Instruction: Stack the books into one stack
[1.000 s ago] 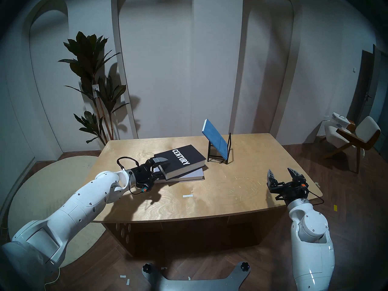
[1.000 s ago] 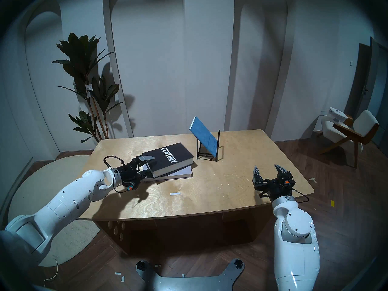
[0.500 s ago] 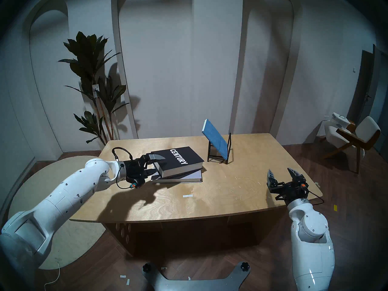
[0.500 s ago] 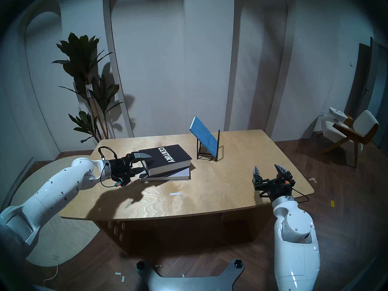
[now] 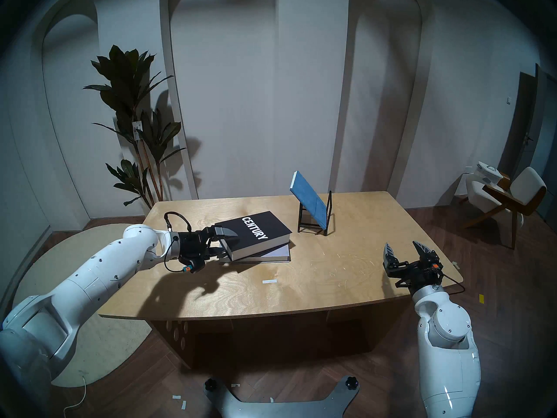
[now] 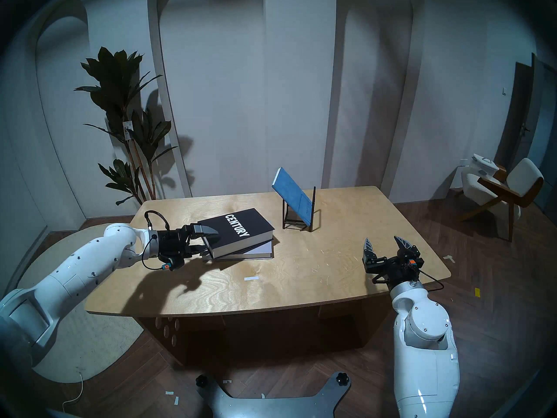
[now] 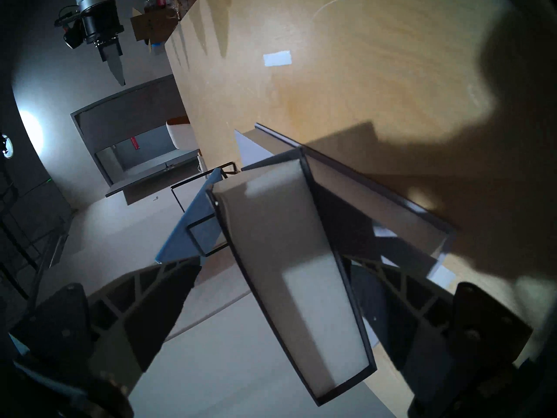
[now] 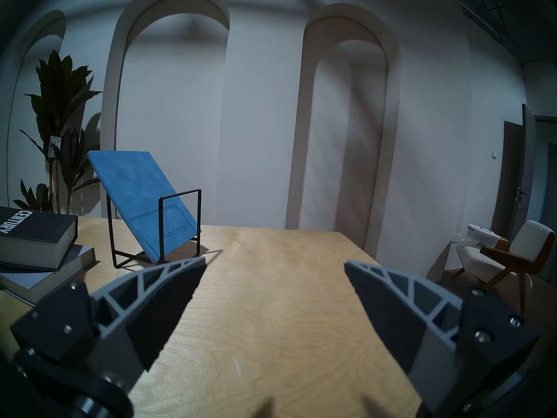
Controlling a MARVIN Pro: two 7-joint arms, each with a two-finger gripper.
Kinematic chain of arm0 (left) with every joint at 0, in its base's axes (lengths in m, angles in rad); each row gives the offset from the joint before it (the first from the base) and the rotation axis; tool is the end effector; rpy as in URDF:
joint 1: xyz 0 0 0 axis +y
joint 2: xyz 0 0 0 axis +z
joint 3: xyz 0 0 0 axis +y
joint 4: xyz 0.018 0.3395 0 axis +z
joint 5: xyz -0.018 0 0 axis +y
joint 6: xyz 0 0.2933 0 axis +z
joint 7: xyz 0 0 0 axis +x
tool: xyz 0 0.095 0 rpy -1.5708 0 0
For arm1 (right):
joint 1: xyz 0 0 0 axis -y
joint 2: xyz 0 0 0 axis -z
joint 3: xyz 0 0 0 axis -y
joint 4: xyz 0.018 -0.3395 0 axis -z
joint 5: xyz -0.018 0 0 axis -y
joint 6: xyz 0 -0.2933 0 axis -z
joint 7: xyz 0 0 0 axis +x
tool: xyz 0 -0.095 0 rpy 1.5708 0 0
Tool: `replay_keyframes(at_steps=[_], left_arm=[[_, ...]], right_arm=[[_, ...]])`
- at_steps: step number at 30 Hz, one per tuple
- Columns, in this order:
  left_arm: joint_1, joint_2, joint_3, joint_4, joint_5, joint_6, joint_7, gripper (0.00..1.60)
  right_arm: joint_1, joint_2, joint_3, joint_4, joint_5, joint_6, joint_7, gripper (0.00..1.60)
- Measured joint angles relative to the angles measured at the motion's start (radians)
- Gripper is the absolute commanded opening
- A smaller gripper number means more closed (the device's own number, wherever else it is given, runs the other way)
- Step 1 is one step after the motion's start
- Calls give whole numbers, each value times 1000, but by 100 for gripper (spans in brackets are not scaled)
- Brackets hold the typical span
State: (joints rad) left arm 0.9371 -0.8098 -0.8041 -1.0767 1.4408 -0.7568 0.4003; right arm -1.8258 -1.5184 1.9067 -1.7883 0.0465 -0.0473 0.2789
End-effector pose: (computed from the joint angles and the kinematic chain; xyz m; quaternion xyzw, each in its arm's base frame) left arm 0.4914 0.1330 -0.3136 -0.0706 0.8274 -0.4902 0.2649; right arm 0.3039 -0.1200 -0.3508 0.7016 0.0207 0.7108 0.0448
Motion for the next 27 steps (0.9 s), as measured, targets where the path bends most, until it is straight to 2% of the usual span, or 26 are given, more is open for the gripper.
replay_keyframes(at_steps=[7, 17, 24, 27], left_arm=[[-31, -21, 29, 29, 74, -11, 80, 160], [-53, 31, 48, 56, 175, -28, 121, 160], [-59, 77, 65, -29, 260, -7, 194, 160], [-62, 89, 92, -78, 309, 5, 248, 160]], right_arm=[[0, 1, 0, 0, 0, 0, -1, 160], [0, 2, -1, 0, 1, 0, -2, 160], [0, 2, -2, 0, 1, 0, -3, 160], [0, 3, -2, 0, 2, 0, -3, 160]])
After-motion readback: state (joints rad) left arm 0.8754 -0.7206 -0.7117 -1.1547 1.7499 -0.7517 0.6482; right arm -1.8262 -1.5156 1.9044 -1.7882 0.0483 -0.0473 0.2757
